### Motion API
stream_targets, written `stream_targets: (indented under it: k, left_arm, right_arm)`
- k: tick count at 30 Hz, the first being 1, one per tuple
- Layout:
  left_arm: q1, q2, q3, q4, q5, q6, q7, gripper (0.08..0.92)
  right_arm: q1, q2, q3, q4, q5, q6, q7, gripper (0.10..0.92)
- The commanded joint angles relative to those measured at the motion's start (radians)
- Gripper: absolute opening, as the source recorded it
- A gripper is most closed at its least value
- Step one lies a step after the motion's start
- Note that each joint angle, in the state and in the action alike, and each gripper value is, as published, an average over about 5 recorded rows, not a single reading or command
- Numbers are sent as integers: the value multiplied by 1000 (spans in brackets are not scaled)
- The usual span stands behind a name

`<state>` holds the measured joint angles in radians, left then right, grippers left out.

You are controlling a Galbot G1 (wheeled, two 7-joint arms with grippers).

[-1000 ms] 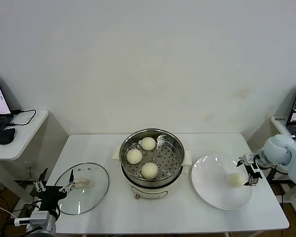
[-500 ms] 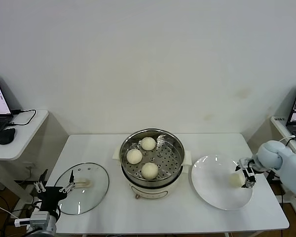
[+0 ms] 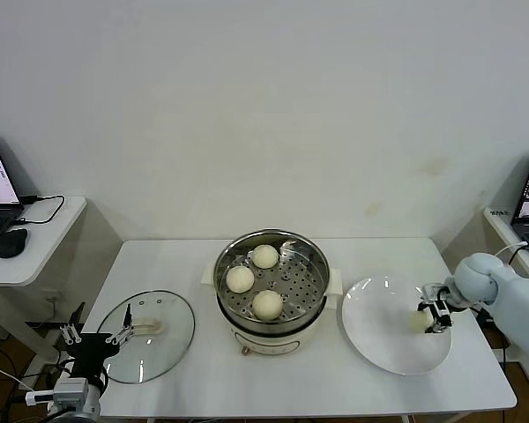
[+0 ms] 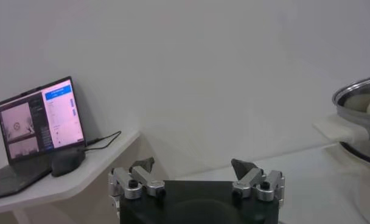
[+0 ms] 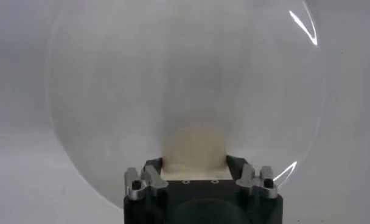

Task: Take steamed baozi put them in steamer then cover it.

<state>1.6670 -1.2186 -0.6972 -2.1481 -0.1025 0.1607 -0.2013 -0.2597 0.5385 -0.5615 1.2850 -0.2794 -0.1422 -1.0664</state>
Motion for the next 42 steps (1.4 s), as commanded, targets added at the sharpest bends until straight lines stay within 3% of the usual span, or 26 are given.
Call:
stream_targets:
  k: [1,8,13,20,27,33,42]
  left_arm:
    - [-1,4,0,1,-1,0,0,823]
    - [-10,15,0,-1,-5,5,1,823]
    - [-15,20,5,-1,-9,6,2,823]
    - [-20,22,15,-3,-11,7,2,823]
    - [-20,24,6,-2,-22,6,2,823]
    - [-20,22,-8,1,-32,6,2,823]
    - [-21,21,-15,-3,-37,8,2,823]
  right_arm:
    - [42,-20,-22,18,25,-12,-5,522]
    - [317,-96,-206,169,189,-97,-27,514]
    - [662,-91,-424,285,399,-183,-9,523]
    - [1090,94,-720,335,641,-303,45,534]
    - [1140,310,-768,324,845,-421,124,535]
    - [1019,435,-746,274,875,-487,179,542]
    - [850,499,-743,183,771,-489,167,543]
